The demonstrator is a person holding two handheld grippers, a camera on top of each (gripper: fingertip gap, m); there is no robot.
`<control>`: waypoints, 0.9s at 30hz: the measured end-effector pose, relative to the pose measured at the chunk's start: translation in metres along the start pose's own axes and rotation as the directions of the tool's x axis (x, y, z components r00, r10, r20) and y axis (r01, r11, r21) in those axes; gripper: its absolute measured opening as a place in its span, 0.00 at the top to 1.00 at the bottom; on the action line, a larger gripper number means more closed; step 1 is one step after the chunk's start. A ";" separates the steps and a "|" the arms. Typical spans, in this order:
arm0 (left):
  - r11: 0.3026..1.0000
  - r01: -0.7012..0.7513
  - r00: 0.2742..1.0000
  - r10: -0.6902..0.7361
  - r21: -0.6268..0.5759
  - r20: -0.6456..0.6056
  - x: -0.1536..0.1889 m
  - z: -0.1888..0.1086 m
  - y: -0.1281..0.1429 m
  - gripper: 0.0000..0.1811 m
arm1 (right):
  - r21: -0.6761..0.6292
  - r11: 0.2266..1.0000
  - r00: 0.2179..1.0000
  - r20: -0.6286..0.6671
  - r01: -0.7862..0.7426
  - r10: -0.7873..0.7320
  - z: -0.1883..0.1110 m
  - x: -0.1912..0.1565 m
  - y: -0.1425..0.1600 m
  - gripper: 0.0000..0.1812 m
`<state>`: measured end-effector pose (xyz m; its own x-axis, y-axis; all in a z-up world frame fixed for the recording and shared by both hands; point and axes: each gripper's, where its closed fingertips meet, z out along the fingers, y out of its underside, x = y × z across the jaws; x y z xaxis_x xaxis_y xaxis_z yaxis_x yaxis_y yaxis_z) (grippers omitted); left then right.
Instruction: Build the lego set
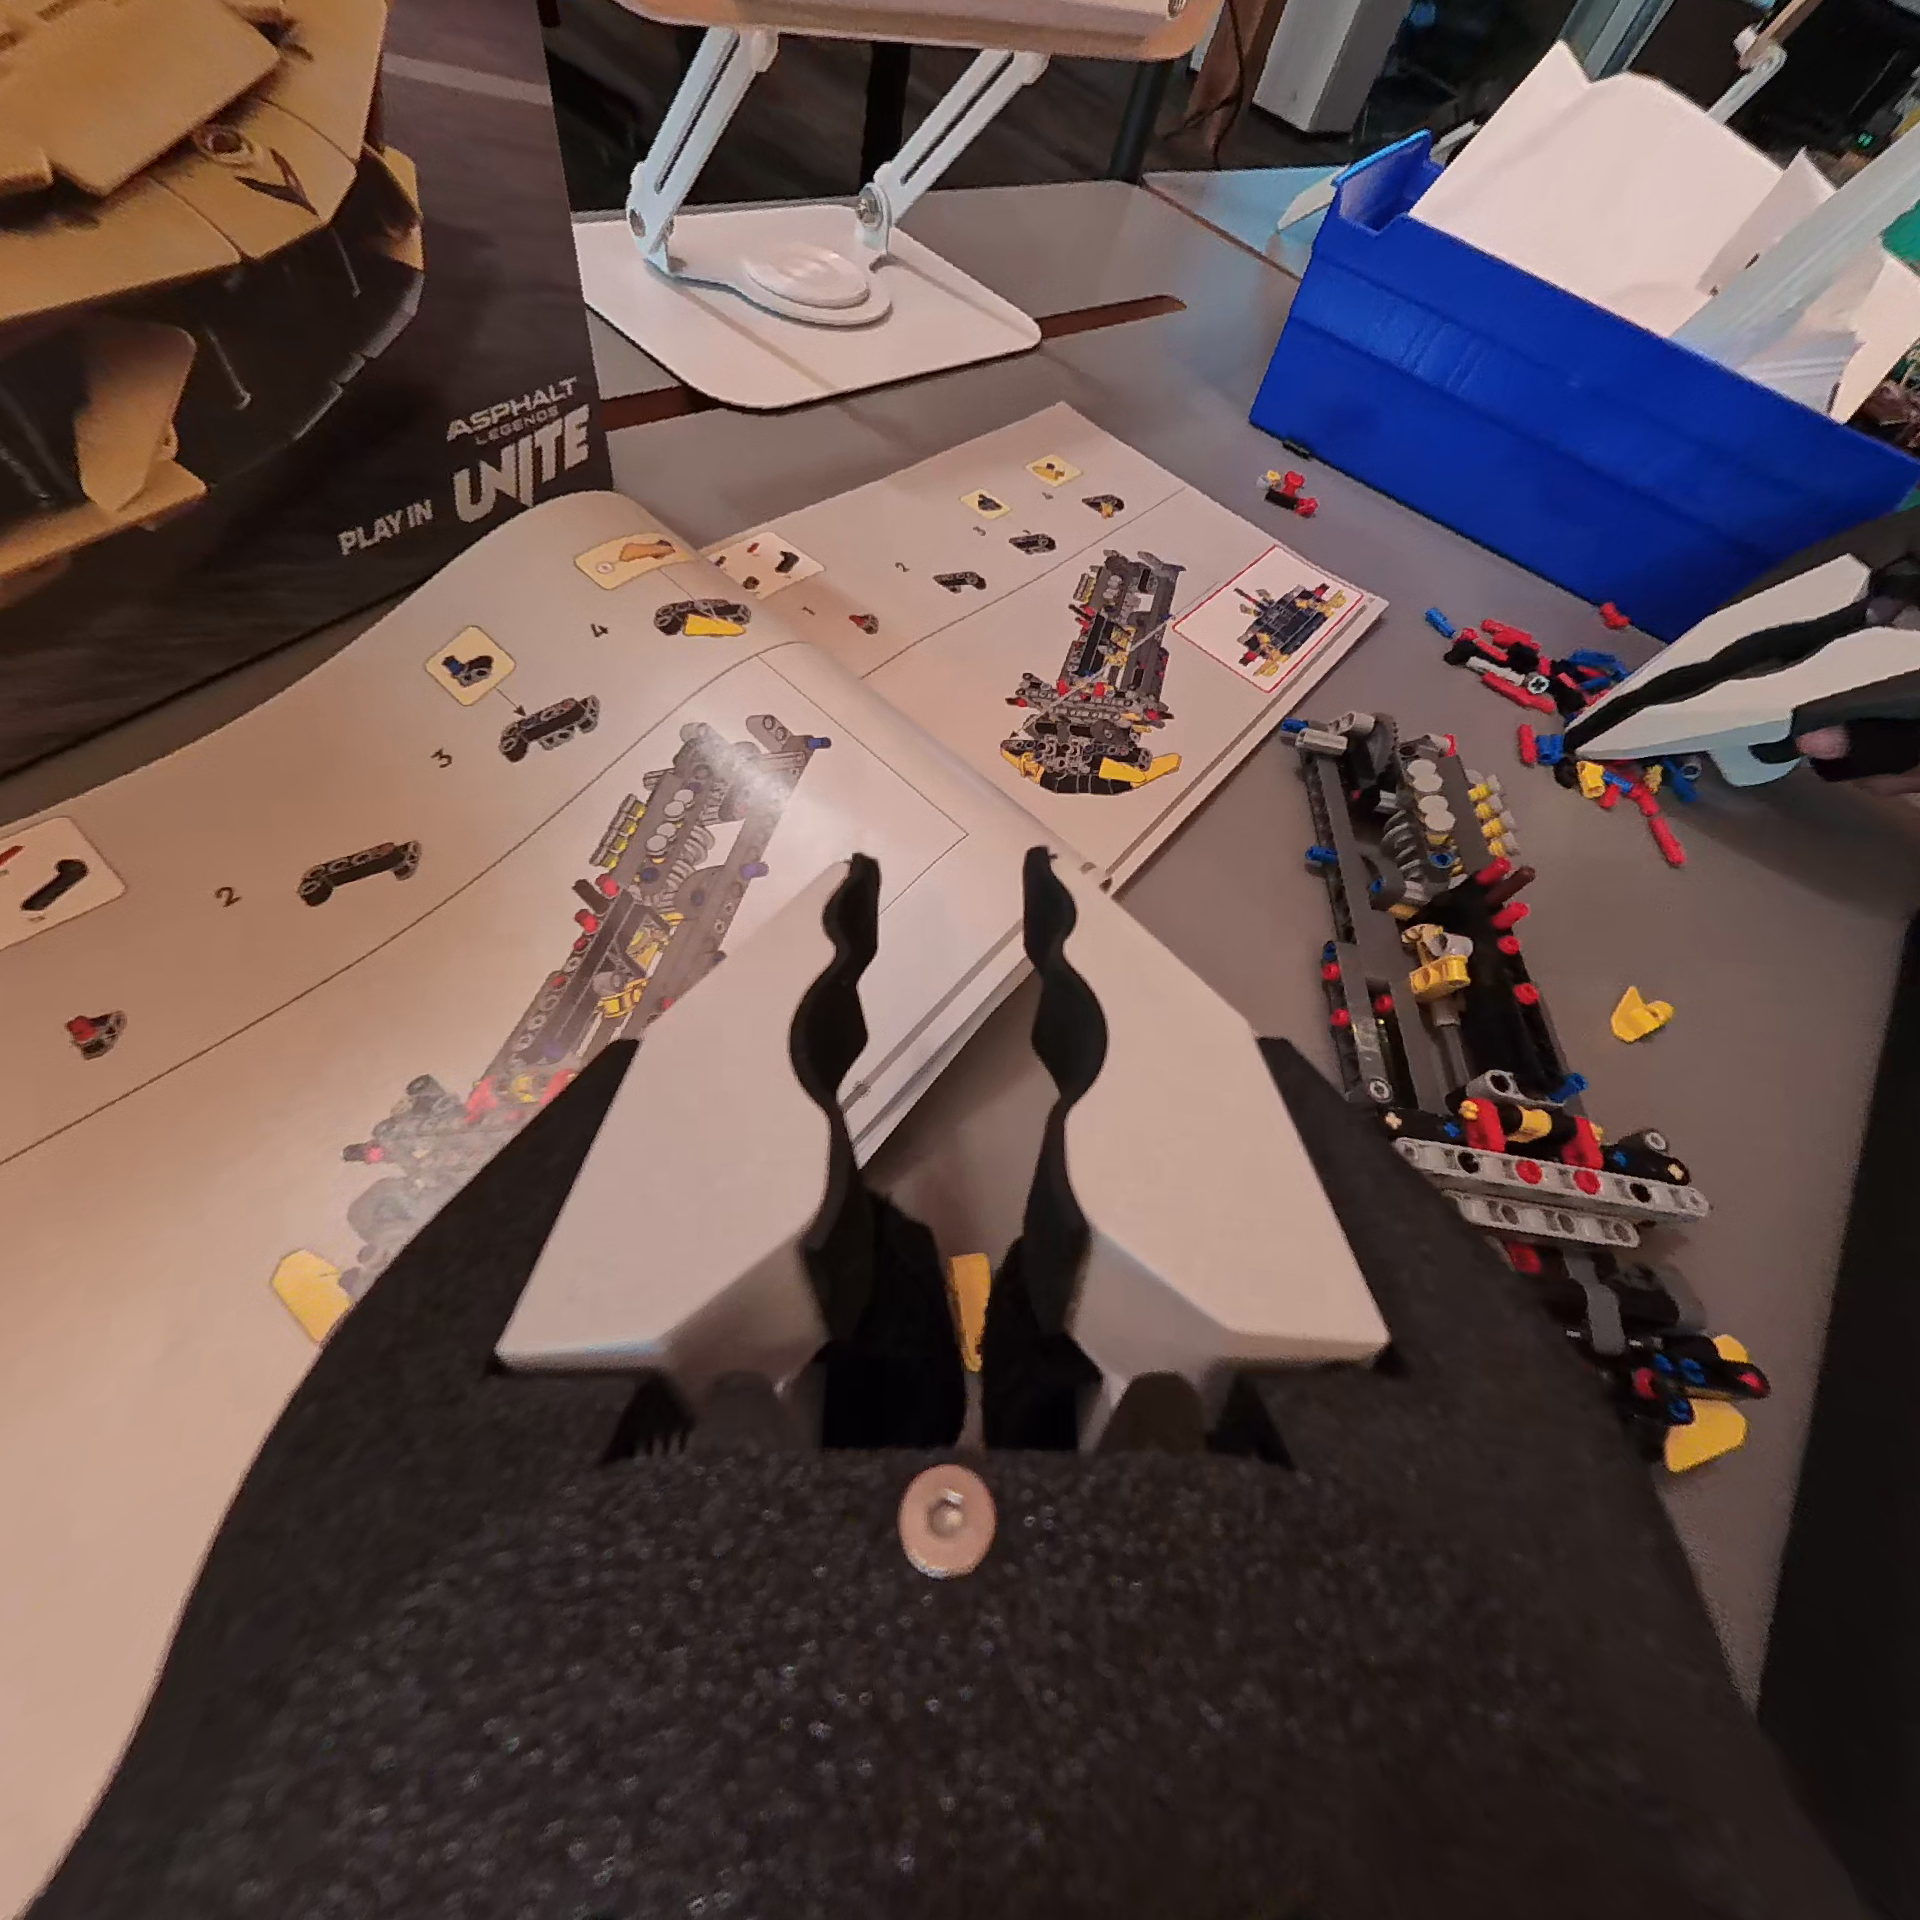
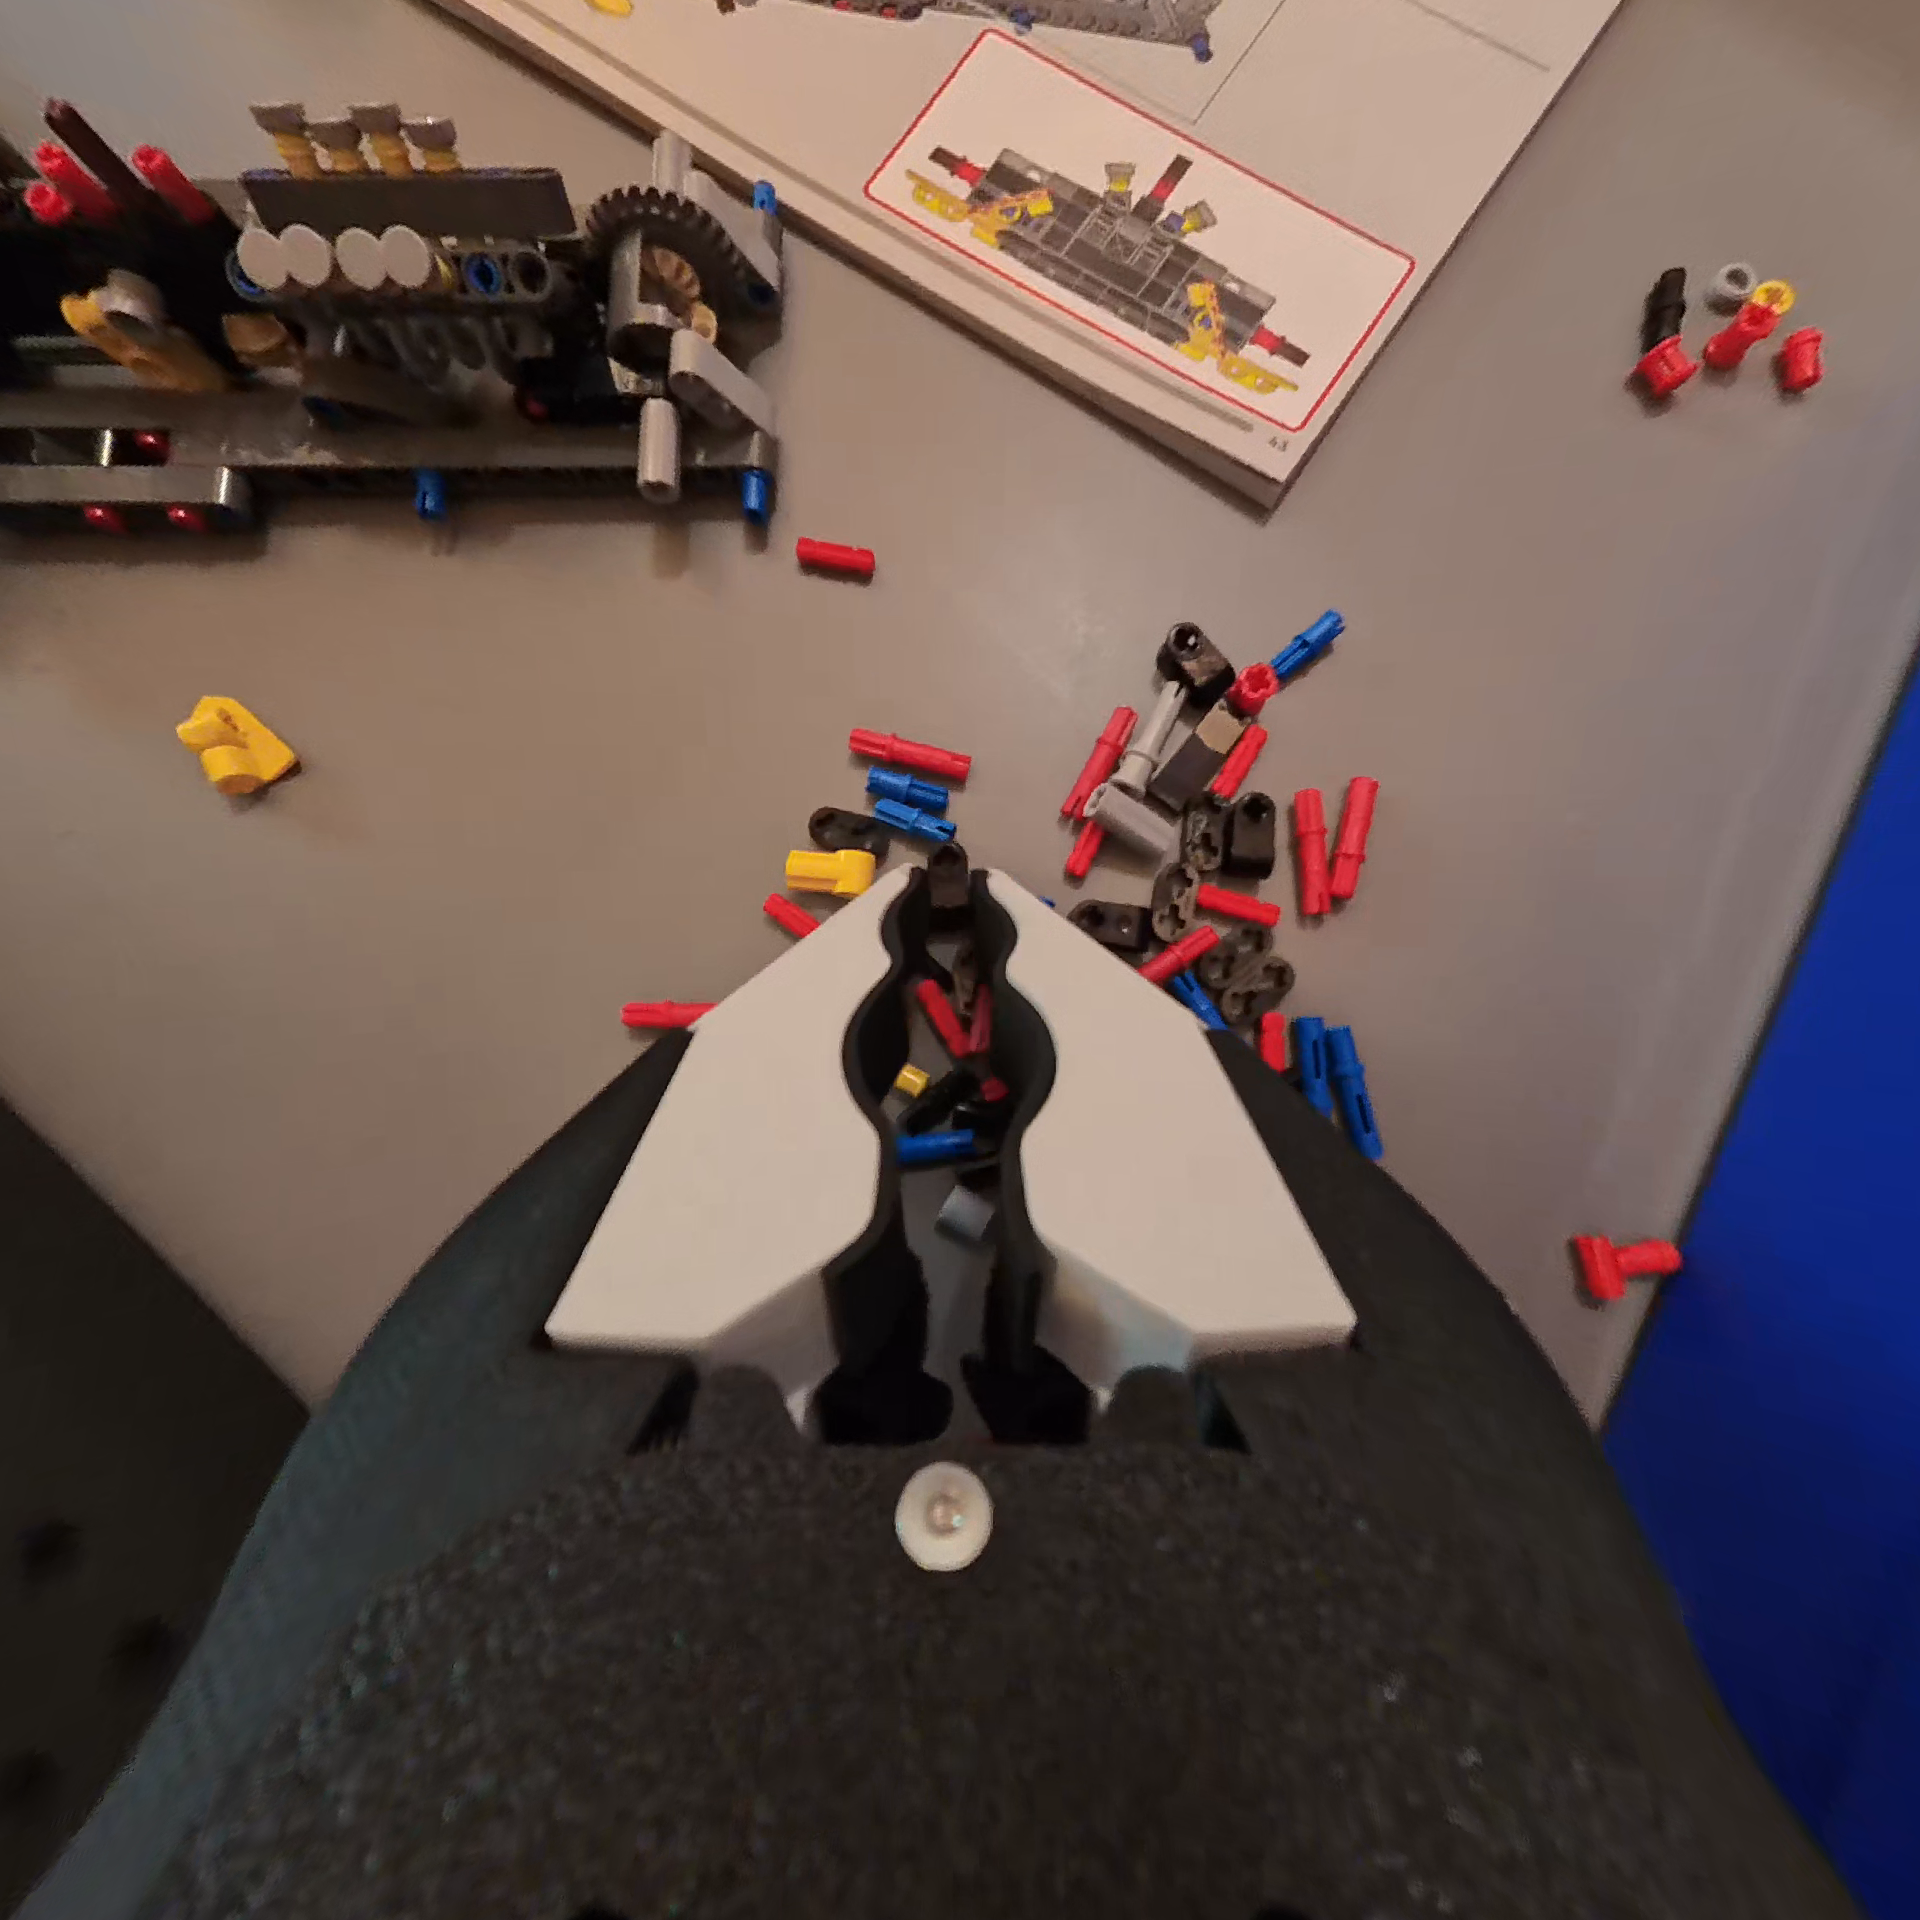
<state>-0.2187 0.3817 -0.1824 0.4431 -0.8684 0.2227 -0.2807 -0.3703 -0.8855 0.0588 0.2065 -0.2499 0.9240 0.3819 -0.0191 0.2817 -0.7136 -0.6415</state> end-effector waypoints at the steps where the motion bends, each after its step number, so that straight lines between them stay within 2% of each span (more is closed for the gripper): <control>1: 1.000 -0.004 1.000 0.004 -0.002 0.002 0.000 0.001 0.000 0.85 | 0.002 1.000 1.000 -0.007 0.009 -0.009 -0.002 0.001 -0.001 0.96; 4: 1.000 -0.003 1.000 0.003 0.002 0.009 -0.002 0.001 0.000 0.86 | 0.070 0.997 0.999 0.000 0.046 -0.046 -0.018 -0.010 -0.021 0.96; 7: 1.000 0.006 1.000 -0.006 0.009 0.009 -0.003 0.001 -0.001 0.86 | 0.164 0.981 0.981 0.140 0.107 -0.130 -0.032 -0.065 -0.046 0.96; 9: 1.000 0.008 1.000 -0.008 0.011 0.009 -0.003 0.001 -0.001 0.86 | 0.139 0.978 0.954 0.237 0.157 -0.186 -0.025 -0.107 -0.042 0.96; 10: 1.000 0.006 1.000 -0.006 0.012 0.008 -0.002 0.000 -0.001 0.86 | 0.113 0.975 0.948 0.236 0.190 -0.212 -0.018 -0.117 -0.037 0.96; 13: 1.000 -0.003 1.000 0.003 0.009 0.008 0.000 0.001 -0.001 0.86 | 0.080 0.971 0.948 0.209 0.228 -0.239 -0.003 -0.129 -0.029 0.96; 19: 1.000 -0.019 1.000 0.019 0.003 0.006 0.003 0.001 -0.001 0.86 | -0.032 0.969 0.953 0.196 0.243 -0.232 0.012 -0.123 -0.008 0.96; 21: 1.000 -0.022 1.000 0.022 0.002 0.011 0.002 0.001 -0.001 0.86 | -0.004 0.970 0.953 0.189 0.243 -0.237 0.010 -0.122 -0.012 0.95; 22: 1.000 -0.023 1.000 0.023 0.002 0.012 0.002 0.000 -0.001 0.86 | 0.006 0.972 0.957 0.174 0.235 -0.233 0.007 -0.116 -0.014 0.92; 24: 1.000 -0.021 1.000 0.021 0.003 0.012 0.002 0.000 -0.001 0.86 | 0.058 0.982 0.981 0.069 0.178 -0.181 -0.006 -0.084 -0.024 0.88; 27: 1.000 -0.017 1.000 0.017 0.000 0.006 0.003 0.000 0.000 0.86 | 0.137 0.988 0.988 -0.132 -0.068 0.086 -0.027 -0.007 -0.030 0.88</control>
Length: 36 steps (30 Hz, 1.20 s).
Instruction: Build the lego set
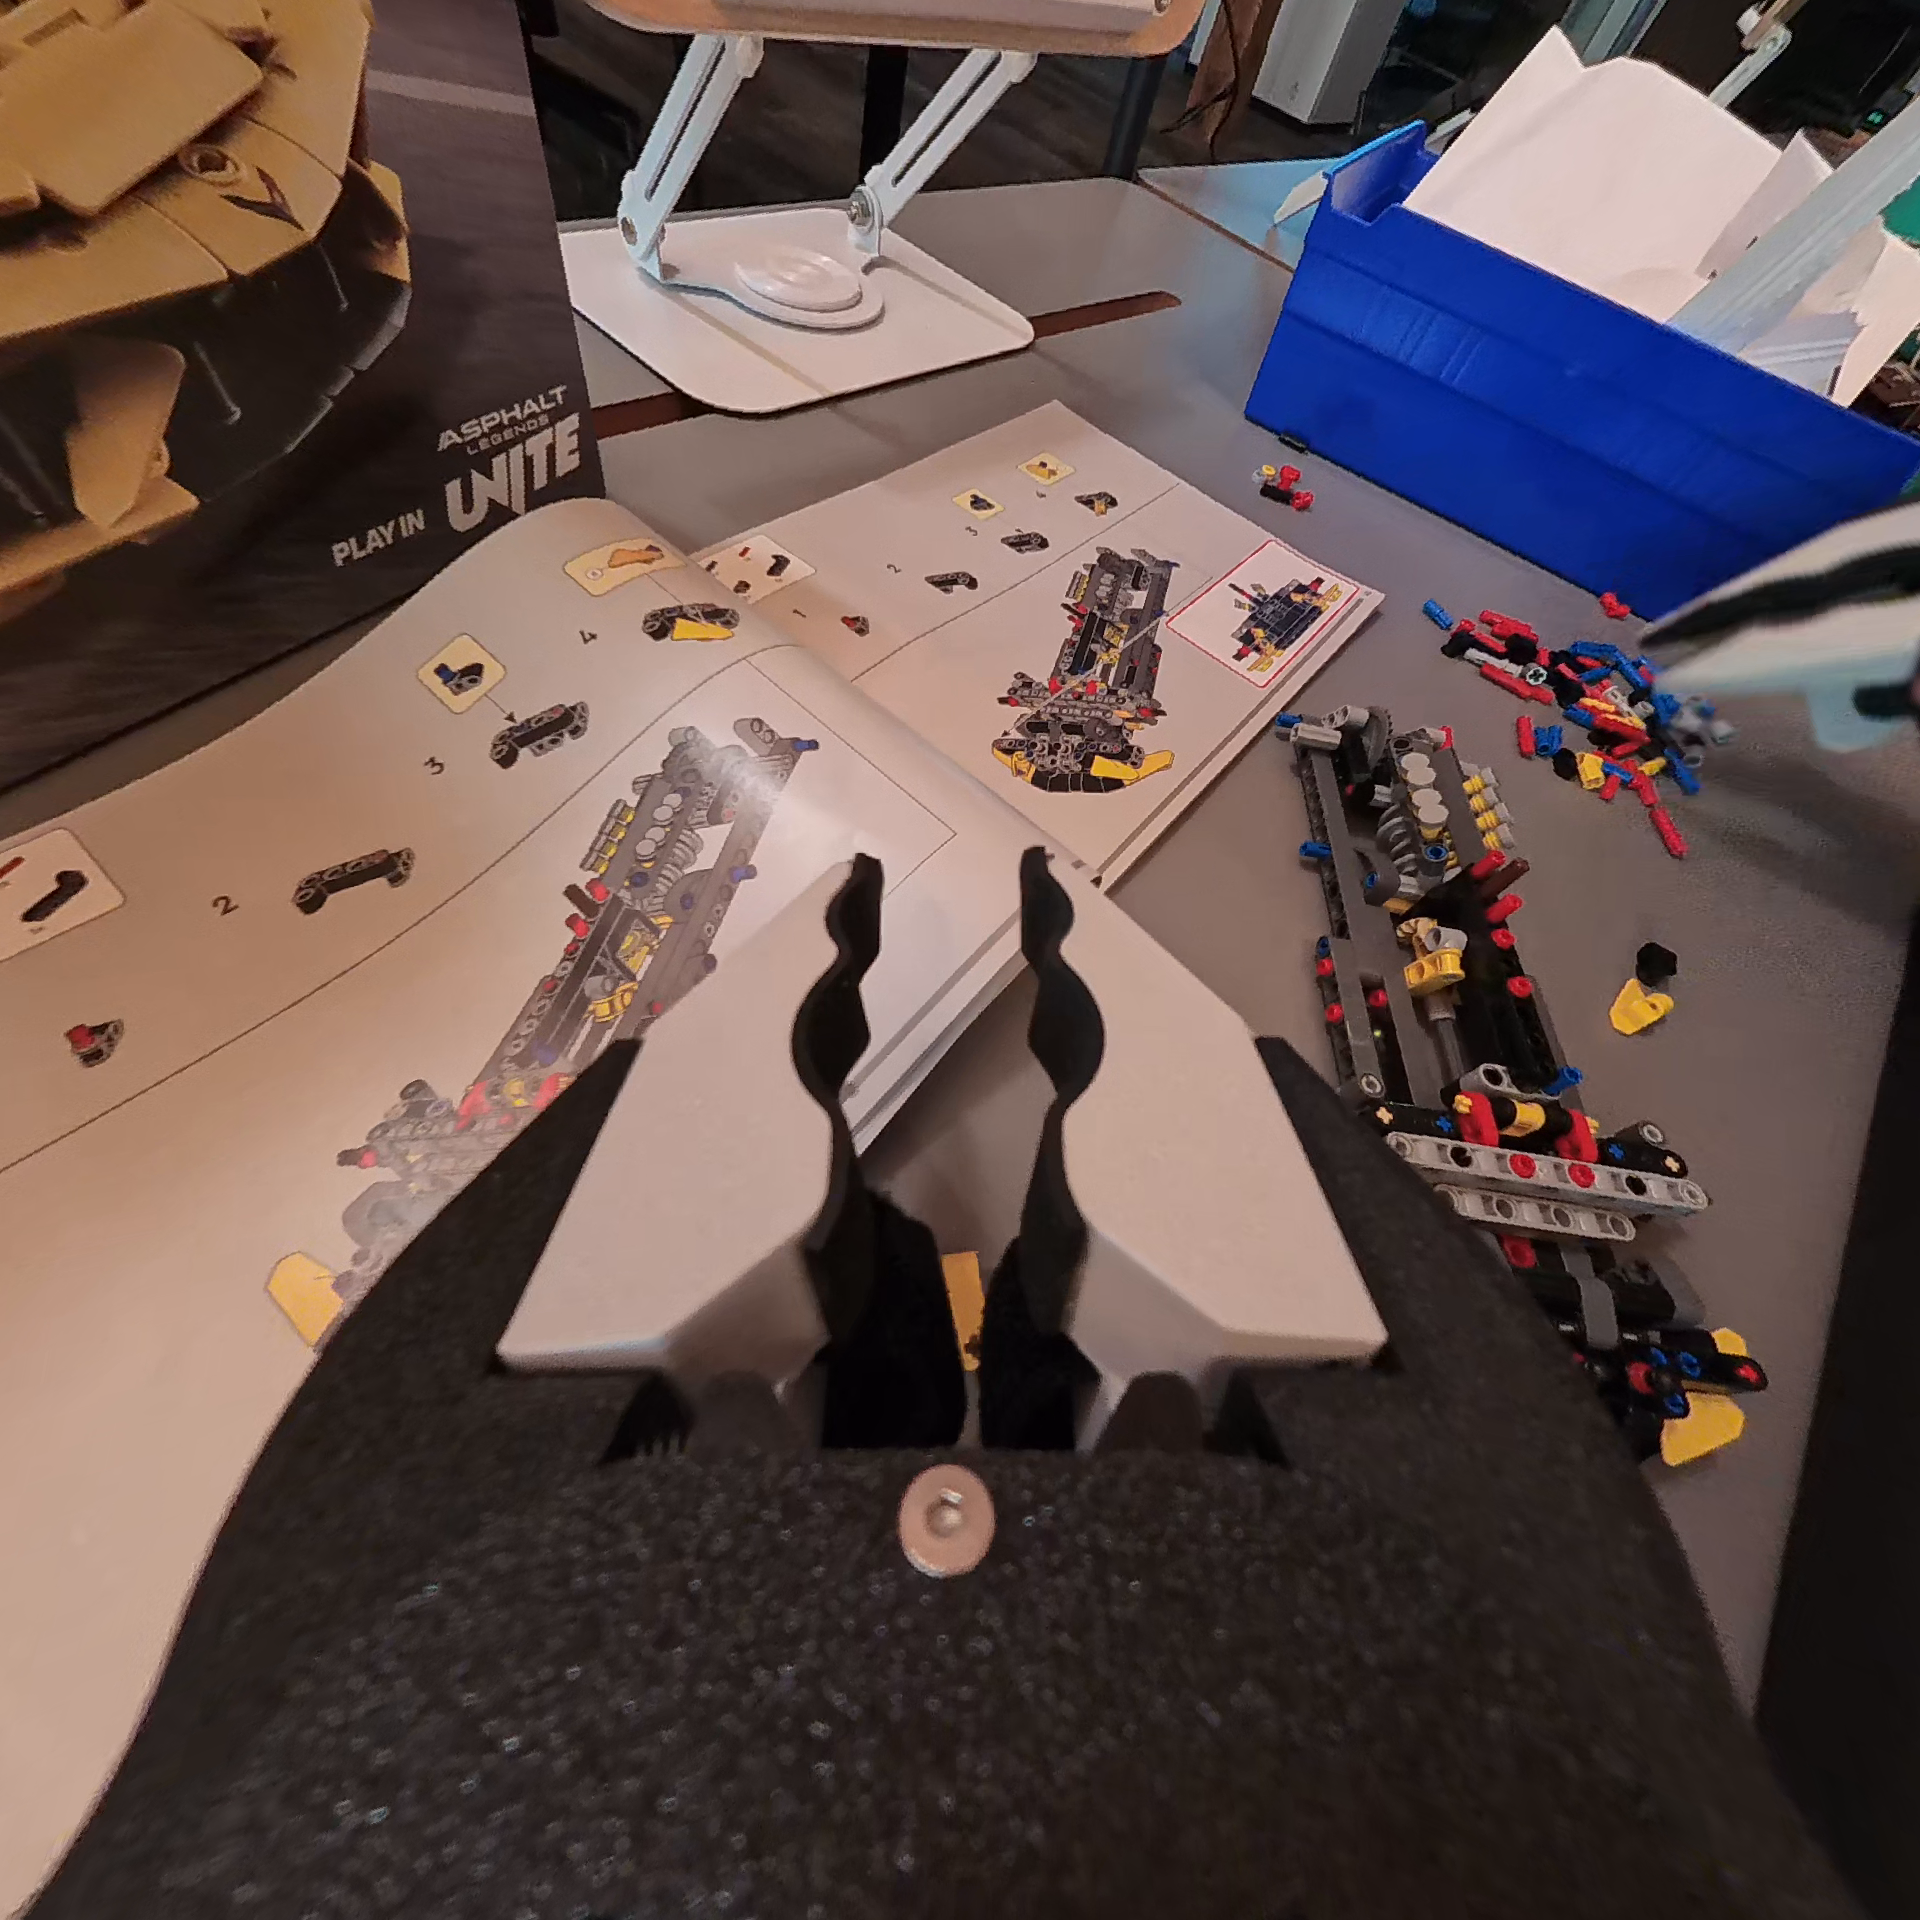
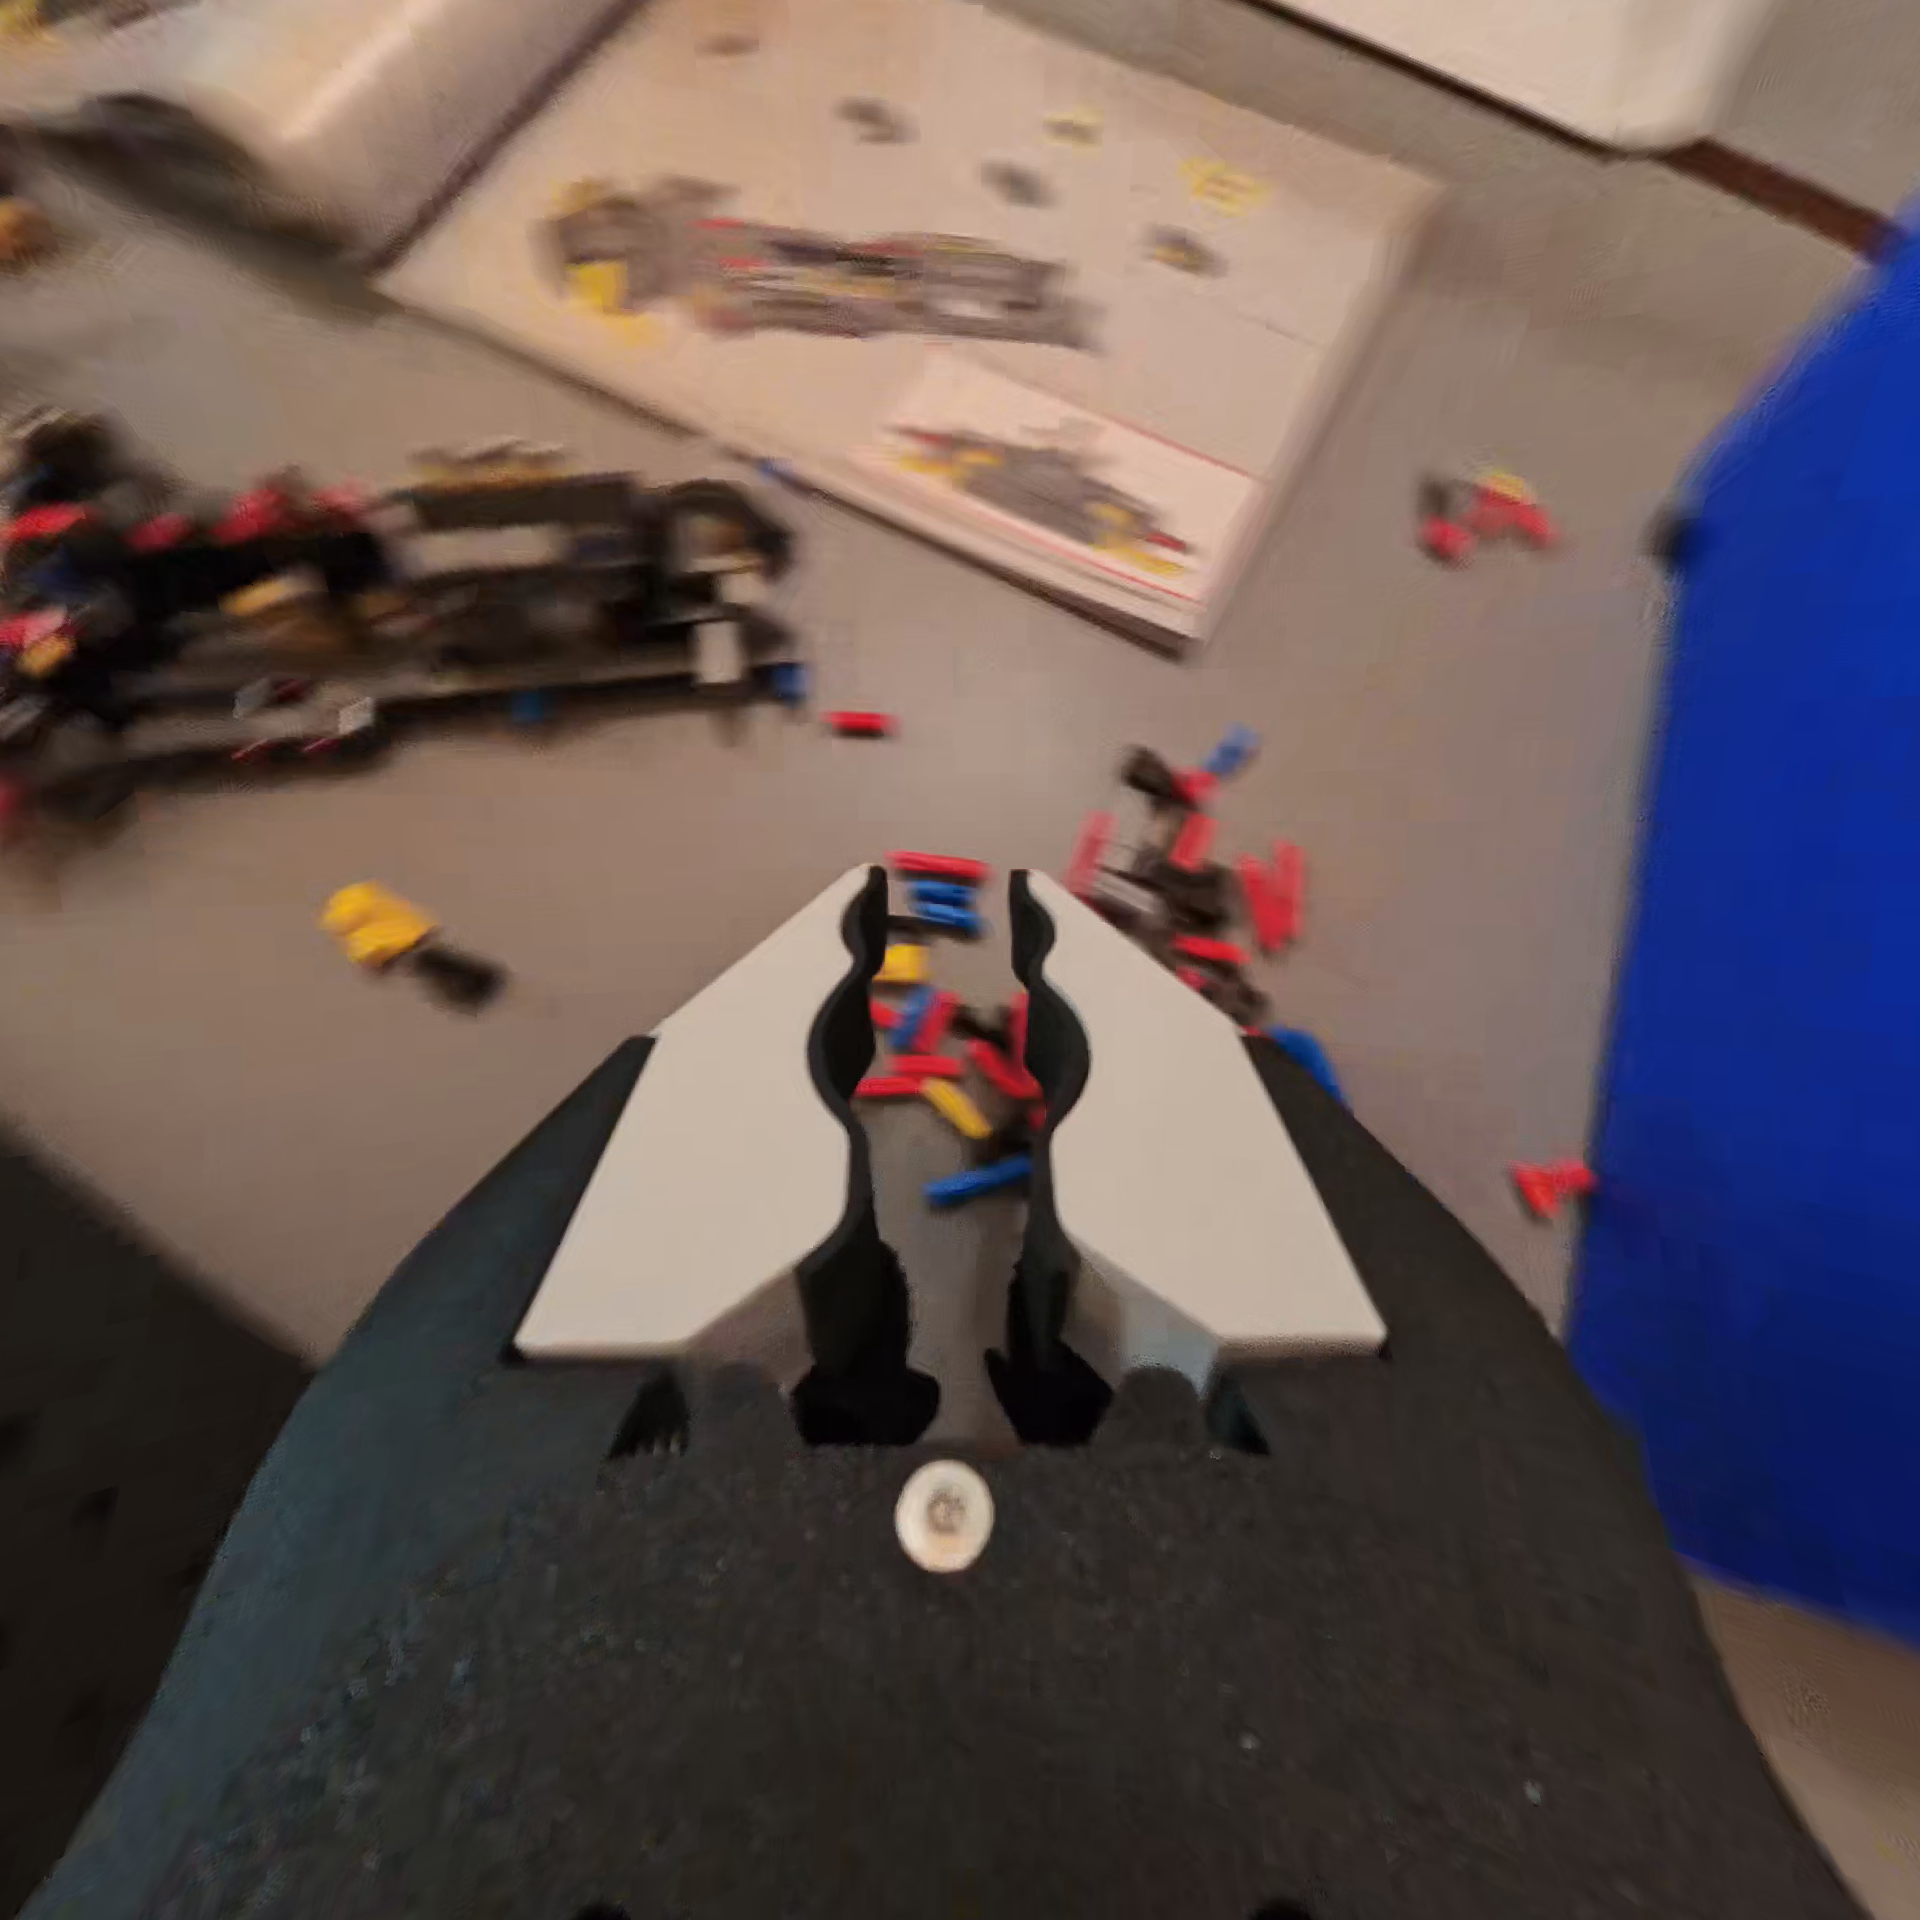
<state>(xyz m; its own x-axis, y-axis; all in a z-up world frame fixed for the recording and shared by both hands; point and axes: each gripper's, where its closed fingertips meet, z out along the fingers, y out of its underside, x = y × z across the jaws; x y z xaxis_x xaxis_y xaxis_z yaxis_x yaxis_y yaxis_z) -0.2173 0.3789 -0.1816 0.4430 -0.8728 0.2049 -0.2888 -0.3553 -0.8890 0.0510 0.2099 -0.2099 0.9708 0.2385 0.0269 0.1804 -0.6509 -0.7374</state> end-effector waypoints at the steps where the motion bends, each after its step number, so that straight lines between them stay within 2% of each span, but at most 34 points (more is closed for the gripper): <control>1: 1.000 -0.002 1.000 0.002 -0.003 -0.003 0.001 0.001 0.000 0.86 | -0.006 0.997 0.996 -0.038 -0.081 0.081 -0.001 0.019 0.004 0.86; 4: 1.000 -0.014 1.000 0.014 -0.012 -0.002 0.002 0.001 0.002 0.86 | -0.045 0.988 0.987 -0.074 -0.148 0.145 0.002 0.040 0.023 0.86; 11: 1.000 -0.010 1.000 0.009 -0.022 -0.007 0.002 0.003 0.004 0.86 | -0.067 0.984 0.986 -0.027 -0.165 0.164 0.018 0.035 0.031 0.89; 15: 0.999 -0.014 1.000 0.014 -0.029 -0.002 0.001 0.004 0.006 0.86 | -0.073 0.984 0.986 -0.031 -0.164 0.163 0.018 0.038 0.033 0.92; 21: 0.999 -0.014 1.000 0.013 -0.030 -0.003 0.001 0.004 0.006 0.86 | -0.086 0.983 0.986 -0.044 -0.162 0.159 0.017 0.041 0.036 0.89; 25: 0.999 -0.012 1.000 0.012 -0.032 0.000 0.001 0.004 0.007 0.86 | -0.091 0.984 0.987 -0.049 -0.155 0.151 0.019 0.040 0.038 0.92; 31: 0.999 -0.013 1.000 0.013 -0.030 0.003 0.000 0.004 0.006 0.86 | -0.070 0.988 0.990 -0.047 -0.136 0.133 0.017 0.038 0.031 0.92; 36: 0.999 -0.009 1.000 0.009 -0.033 0.005 -0.001 0.004 0.007 0.86 | -0.017 0.994 0.994 -0.014 -0.104 0.104 0.006 0.024 0.011 0.92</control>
<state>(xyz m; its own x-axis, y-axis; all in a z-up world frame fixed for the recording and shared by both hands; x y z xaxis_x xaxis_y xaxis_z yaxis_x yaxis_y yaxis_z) -0.2160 0.3788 -0.1899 0.4445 -0.8743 0.1948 -0.3201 -0.3582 -0.8770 0.0757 0.2125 -0.2212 0.9864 0.1593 -0.0402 0.0810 -0.6844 -0.7246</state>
